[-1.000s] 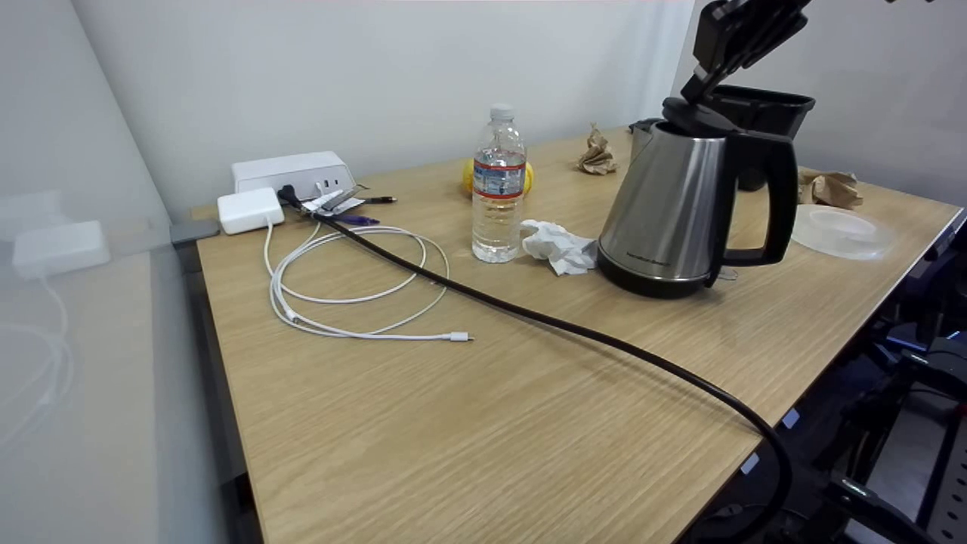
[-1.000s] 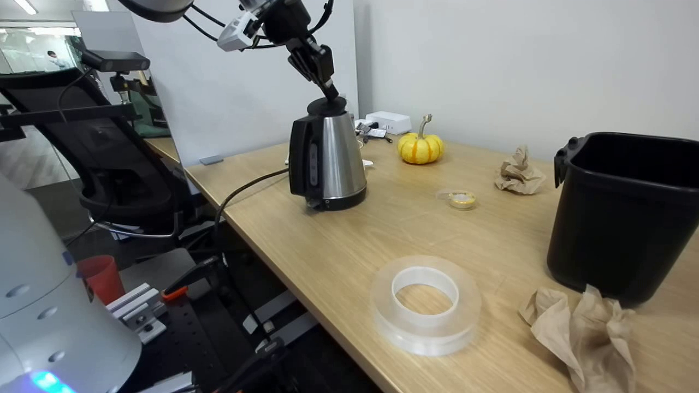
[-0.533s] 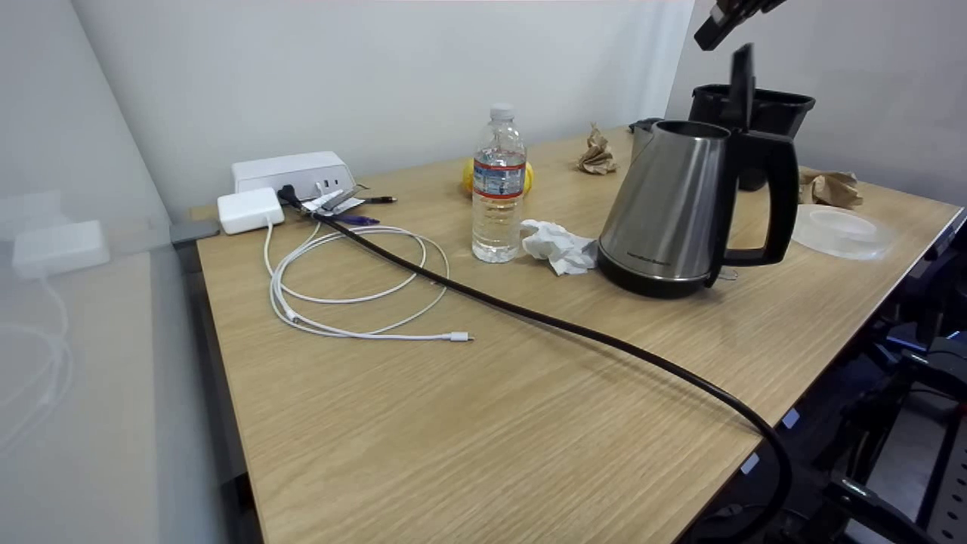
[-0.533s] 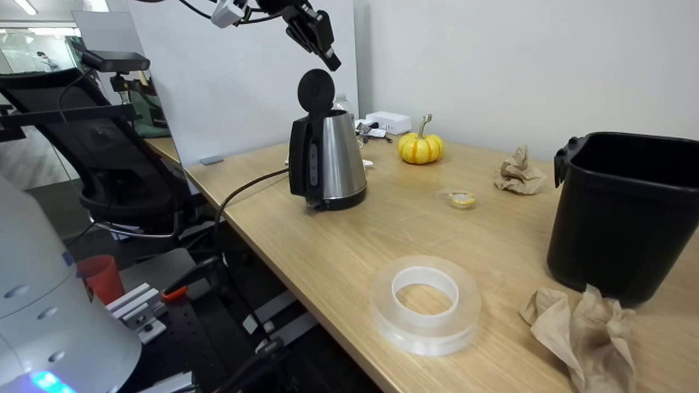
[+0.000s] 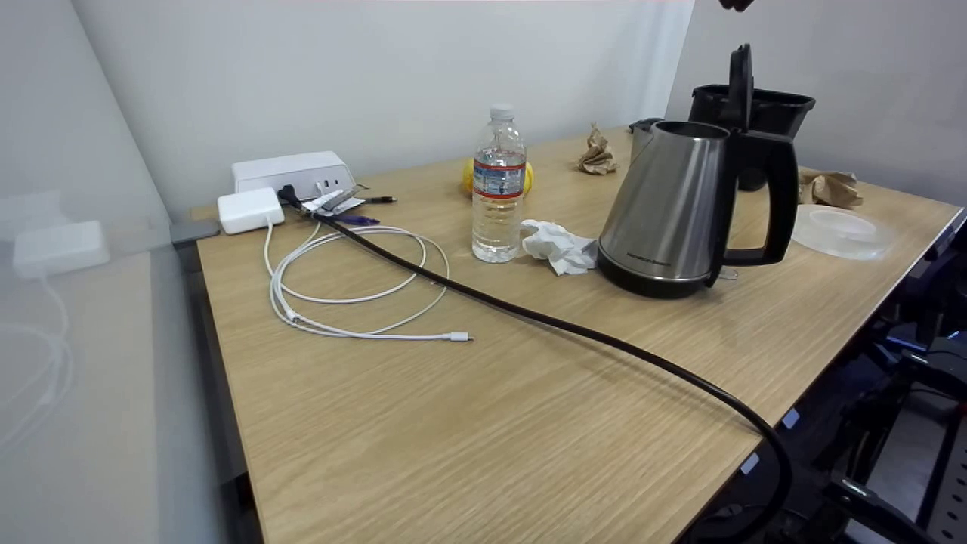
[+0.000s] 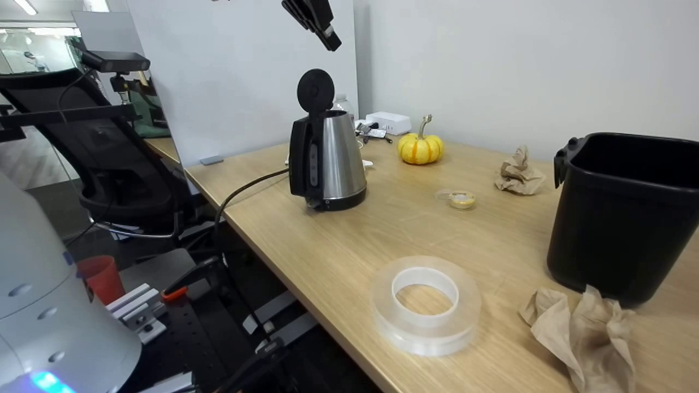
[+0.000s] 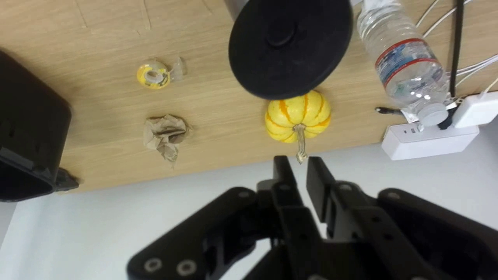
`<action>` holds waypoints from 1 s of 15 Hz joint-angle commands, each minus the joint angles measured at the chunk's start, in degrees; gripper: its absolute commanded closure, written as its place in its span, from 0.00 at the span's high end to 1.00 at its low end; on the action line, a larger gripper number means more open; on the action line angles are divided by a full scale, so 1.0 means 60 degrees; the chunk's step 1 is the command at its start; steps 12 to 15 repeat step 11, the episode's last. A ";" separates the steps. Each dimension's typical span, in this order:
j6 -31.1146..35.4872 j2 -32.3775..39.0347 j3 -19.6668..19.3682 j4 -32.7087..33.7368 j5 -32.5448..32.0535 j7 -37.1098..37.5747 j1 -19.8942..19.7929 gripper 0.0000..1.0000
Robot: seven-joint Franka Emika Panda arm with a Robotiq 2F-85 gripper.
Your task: Open the kettle
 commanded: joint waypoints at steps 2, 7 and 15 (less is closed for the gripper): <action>-0.0539 -0.0072 -0.0542 0.0017 0.0759 -0.0436 0.0745 0.31; -0.0726 -0.0110 -0.0855 0.0017 0.0920 -0.0551 0.1094 0.41; -0.0729 -0.0110 -0.0855 0.0017 0.0921 -0.0551 0.1095 0.41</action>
